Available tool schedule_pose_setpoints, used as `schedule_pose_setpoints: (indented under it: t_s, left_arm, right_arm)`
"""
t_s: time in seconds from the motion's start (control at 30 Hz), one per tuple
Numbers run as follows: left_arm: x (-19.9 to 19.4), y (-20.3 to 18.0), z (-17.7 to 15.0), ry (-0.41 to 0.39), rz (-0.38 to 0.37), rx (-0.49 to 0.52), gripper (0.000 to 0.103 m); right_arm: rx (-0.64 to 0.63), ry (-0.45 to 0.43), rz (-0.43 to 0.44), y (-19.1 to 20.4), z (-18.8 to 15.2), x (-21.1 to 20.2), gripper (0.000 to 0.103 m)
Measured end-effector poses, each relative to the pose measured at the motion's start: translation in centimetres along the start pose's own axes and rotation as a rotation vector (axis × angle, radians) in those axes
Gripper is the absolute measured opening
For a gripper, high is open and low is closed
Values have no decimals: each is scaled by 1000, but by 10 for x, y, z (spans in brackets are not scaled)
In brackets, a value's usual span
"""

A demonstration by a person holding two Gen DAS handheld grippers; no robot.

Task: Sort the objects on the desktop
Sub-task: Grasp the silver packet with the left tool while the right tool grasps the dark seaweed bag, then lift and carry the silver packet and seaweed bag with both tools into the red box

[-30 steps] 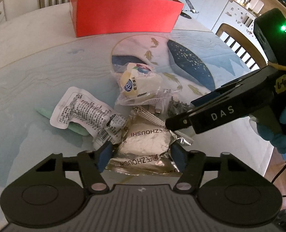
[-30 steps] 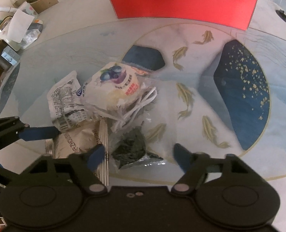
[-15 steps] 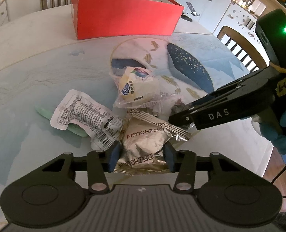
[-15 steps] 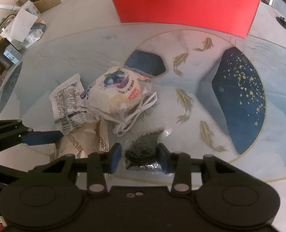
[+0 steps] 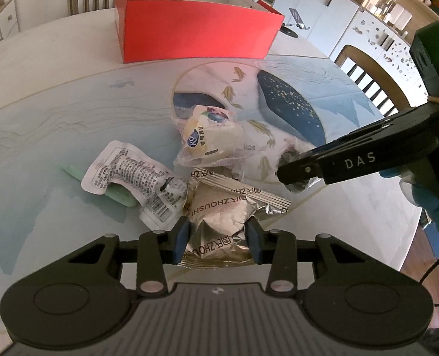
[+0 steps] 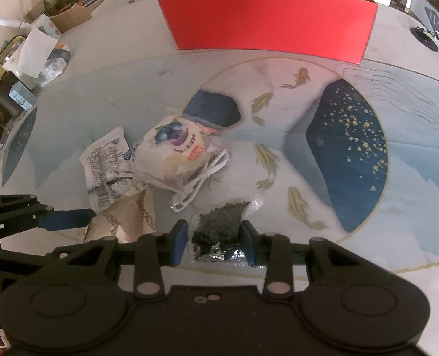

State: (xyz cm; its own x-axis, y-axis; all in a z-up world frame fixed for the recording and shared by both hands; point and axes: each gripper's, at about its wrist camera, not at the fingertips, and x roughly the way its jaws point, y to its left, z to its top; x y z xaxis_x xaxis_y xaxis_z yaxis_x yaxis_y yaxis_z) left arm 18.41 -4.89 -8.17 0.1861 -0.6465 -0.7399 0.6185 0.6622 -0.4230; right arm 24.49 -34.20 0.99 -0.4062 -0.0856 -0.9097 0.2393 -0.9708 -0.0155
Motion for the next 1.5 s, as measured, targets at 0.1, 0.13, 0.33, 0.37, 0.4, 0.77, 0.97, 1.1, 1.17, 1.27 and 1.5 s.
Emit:
schedule_pose_setpoints:
  t_s: [0.1,0.13,0.33,0.37,0.4,0.77,0.97,1.1,1.17,1.27,1.5]
  left_arm:
    - [-3,-1,1,-4,-6,-1,39]
    - [-4,-1,1,-6,-8,-1,39]
    - [-12,-7,-2,-17,-11,13,38]
    - [-13,-7,-3,-19,-10,13,38]
    - [-14,-8,-3,-25,-11,15,38]
    - [-39,-21,2,-81,-24,19,37]
    - [-53,-31,13,-113,-22,21,37]
    - [-63,-36,22,-144,-4,23,37]
    - [-68,-38,29,-162,2,15,37]
    - [-74,-41,39,-191,10,9,37]
    - [-85,-46,66,-248,21,-29,37]
  right_arm:
    - [4,-2,-5,-2,-2,-3,38]
    - [6,-3,-3,-2,-3,-4,38]
    - [9,-16,-1,-4,-7,-16,38]
    - [9,-18,-1,-4,-8,-18,38]
    - [9,-20,-3,-4,-9,-19,38]
    - [19,-57,-18,-12,-17,-47,38]
    - [12,-81,-21,-11,-18,-64,38]
    - [5,-115,-21,-10,-17,-80,38]
    - [6,-134,-20,-11,-15,-88,38]
    - [9,-164,-19,-12,-10,-100,38]
    - [1,-225,-27,-16,6,-118,38]
